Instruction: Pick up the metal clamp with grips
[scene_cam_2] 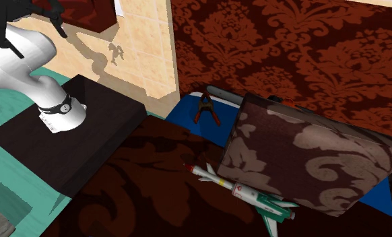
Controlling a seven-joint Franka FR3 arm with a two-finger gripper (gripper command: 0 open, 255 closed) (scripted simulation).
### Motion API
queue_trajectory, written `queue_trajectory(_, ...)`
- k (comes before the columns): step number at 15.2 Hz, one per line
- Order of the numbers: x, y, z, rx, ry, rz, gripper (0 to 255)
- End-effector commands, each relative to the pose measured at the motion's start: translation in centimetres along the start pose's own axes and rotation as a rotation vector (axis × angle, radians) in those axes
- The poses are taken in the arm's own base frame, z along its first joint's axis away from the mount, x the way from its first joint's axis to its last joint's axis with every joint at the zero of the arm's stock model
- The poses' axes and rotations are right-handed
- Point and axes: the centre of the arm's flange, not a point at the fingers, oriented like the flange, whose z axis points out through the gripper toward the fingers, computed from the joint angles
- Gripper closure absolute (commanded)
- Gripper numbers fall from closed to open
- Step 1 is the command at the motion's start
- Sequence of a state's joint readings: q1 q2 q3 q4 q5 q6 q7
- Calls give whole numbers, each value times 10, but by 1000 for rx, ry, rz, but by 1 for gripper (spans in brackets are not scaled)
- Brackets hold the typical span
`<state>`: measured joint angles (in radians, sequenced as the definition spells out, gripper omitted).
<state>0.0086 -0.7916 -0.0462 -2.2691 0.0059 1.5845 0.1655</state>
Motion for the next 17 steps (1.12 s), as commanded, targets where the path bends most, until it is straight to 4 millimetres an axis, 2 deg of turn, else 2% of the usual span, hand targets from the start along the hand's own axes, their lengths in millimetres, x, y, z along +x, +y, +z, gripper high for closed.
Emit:
queue_trajectory(1, 0, 0, 0, 0, 0, 0, 0)
queue_trajectory(17, 34, -145, 153, -17, -31, 94, 0)
